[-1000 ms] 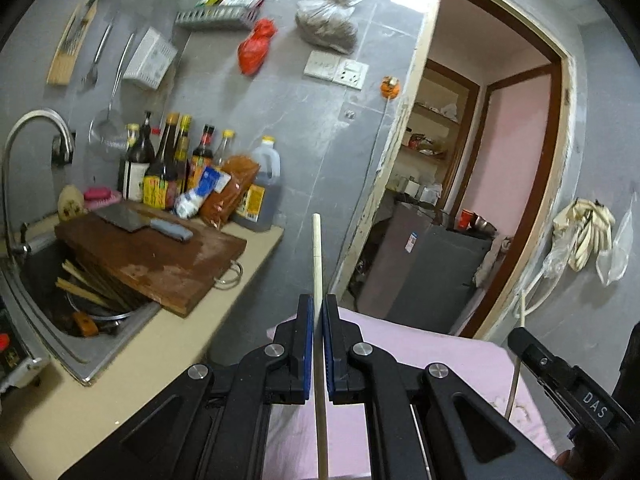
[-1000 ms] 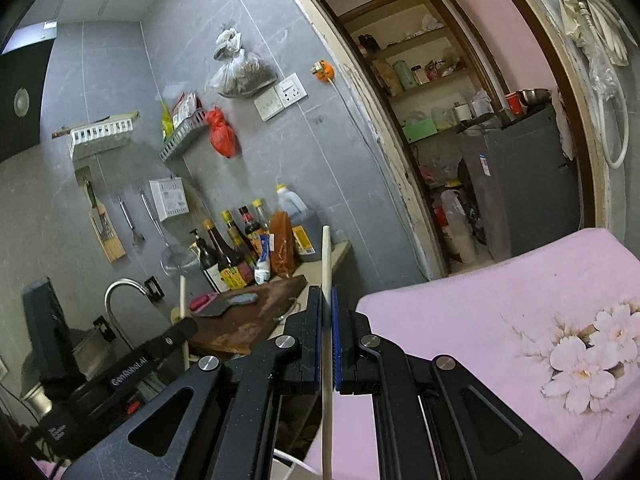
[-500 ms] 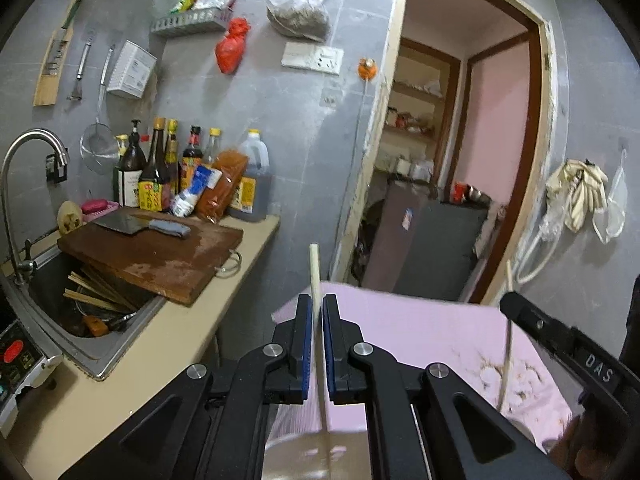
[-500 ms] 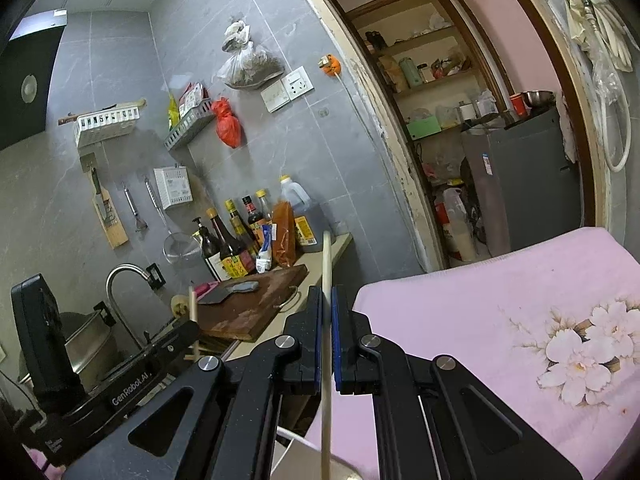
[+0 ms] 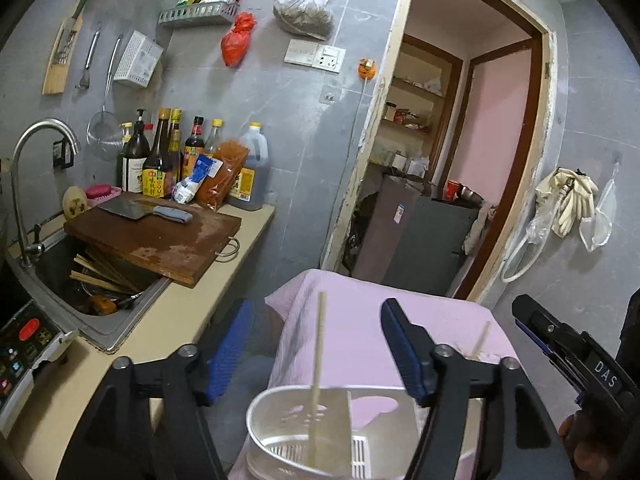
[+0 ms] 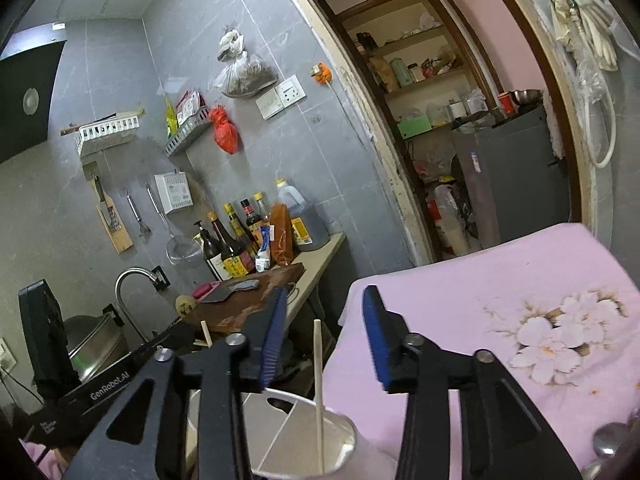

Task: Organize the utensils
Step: 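Drop the chopstick into the white caddy by opening the left gripper, then move the left gripper back to the chopsticks and grasp one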

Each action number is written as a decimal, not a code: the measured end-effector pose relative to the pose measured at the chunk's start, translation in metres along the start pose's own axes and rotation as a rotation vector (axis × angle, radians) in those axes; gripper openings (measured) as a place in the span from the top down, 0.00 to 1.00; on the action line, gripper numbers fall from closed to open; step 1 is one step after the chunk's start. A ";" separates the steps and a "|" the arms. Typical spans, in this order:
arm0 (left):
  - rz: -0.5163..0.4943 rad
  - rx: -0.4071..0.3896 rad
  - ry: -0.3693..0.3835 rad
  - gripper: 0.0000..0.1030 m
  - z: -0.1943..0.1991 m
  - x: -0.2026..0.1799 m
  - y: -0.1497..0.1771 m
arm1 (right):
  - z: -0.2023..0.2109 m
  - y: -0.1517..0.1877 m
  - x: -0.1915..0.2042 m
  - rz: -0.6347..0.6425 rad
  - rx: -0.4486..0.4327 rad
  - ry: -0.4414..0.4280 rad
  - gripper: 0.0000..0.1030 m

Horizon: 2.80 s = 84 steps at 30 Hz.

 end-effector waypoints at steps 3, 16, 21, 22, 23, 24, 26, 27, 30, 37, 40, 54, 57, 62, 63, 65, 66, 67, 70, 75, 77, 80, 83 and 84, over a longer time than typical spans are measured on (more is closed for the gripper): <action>-0.009 -0.001 0.013 0.22 0.009 -0.014 -0.002 | 0.021 -0.006 -0.010 0.002 -0.020 0.024 0.43; -0.125 -0.013 0.065 0.01 0.040 -0.120 0.025 | 0.127 -0.016 -0.094 0.094 -0.062 0.249 0.05; -0.150 0.011 0.076 0.01 0.041 -0.161 0.050 | 0.157 -0.017 -0.136 0.130 -0.059 0.346 0.02; -0.154 0.017 0.078 0.01 0.041 -0.168 0.055 | 0.161 -0.017 -0.146 0.141 -0.050 0.363 0.02; -0.158 0.028 0.081 0.01 0.039 -0.177 0.062 | 0.163 -0.018 -0.151 0.146 -0.044 0.368 0.02; -0.161 0.039 0.082 0.01 0.038 -0.183 0.068 | 0.166 -0.017 -0.162 0.150 -0.032 0.375 0.01; -0.166 0.067 0.076 0.01 0.033 -0.195 0.081 | 0.169 -0.015 -0.182 0.151 -0.009 0.385 0.01; -0.167 0.079 0.071 0.01 0.030 -0.200 0.087 | 0.169 -0.014 -0.192 0.150 0.007 0.388 0.01; -0.154 0.120 0.049 0.01 0.020 -0.210 0.108 | 0.164 -0.010 -0.217 0.141 0.050 0.386 0.01; -0.093 0.219 0.004 0.01 -0.007 -0.219 0.152 | 0.136 0.013 -0.267 0.137 0.176 0.332 0.01; -0.050 0.271 -0.003 0.01 -0.020 -0.220 0.173 | 0.119 0.025 -0.283 0.115 0.220 0.283 0.01; 0.052 0.457 0.050 0.45 -0.063 -0.224 0.232 | 0.039 0.085 -0.314 0.060 0.391 0.136 0.28; 0.103 0.503 0.082 0.60 -0.069 -0.221 0.241 | 0.031 0.090 -0.315 0.045 0.421 0.107 0.42; 0.157 0.553 0.163 0.79 -0.080 -0.226 0.248 | 0.021 0.097 -0.310 0.068 0.457 0.076 0.56; 0.161 0.562 0.170 0.80 -0.082 -0.228 0.250 | 0.017 0.099 -0.308 0.077 0.470 0.070 0.58; 0.165 0.576 0.182 0.81 -0.088 -0.231 0.253 | 0.012 0.100 -0.309 0.092 0.484 0.069 0.59; 0.168 0.579 0.186 0.81 -0.089 -0.232 0.253 | 0.010 0.101 -0.308 0.099 0.489 0.061 0.60; 0.173 0.581 0.189 0.81 -0.090 -0.232 0.253 | 0.007 0.100 -0.307 0.105 0.493 0.053 0.60; 0.214 0.580 0.204 0.83 -0.095 -0.230 0.253 | 0.001 0.099 -0.304 0.126 0.501 0.028 0.61; 0.259 0.580 0.197 0.93 -0.099 -0.224 0.255 | -0.007 0.095 -0.302 0.158 0.515 0.005 0.80; 0.277 0.580 0.203 0.94 -0.099 -0.222 0.254 | -0.007 0.096 -0.301 0.152 0.529 -0.007 0.81; 0.286 0.581 0.201 0.94 -0.097 -0.221 0.252 | -0.008 0.095 -0.301 0.136 0.544 -0.018 0.82; 0.267 0.574 0.188 0.93 -0.095 -0.221 0.249 | -0.007 0.096 -0.299 0.137 0.559 -0.014 0.86; 0.267 0.571 0.188 0.93 -0.093 -0.220 0.248 | -0.007 0.096 -0.299 0.135 0.561 -0.015 0.86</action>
Point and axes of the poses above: each gripper's, at about its wrist camera, not at the fingertips, and z roughly against the way its jaws point, x to its left, y to its underside, the point moved 8 cm from there along -z, roughly the way its jaws point, and after that the axes turned 10 degrees about y, right-handed, at the moved point
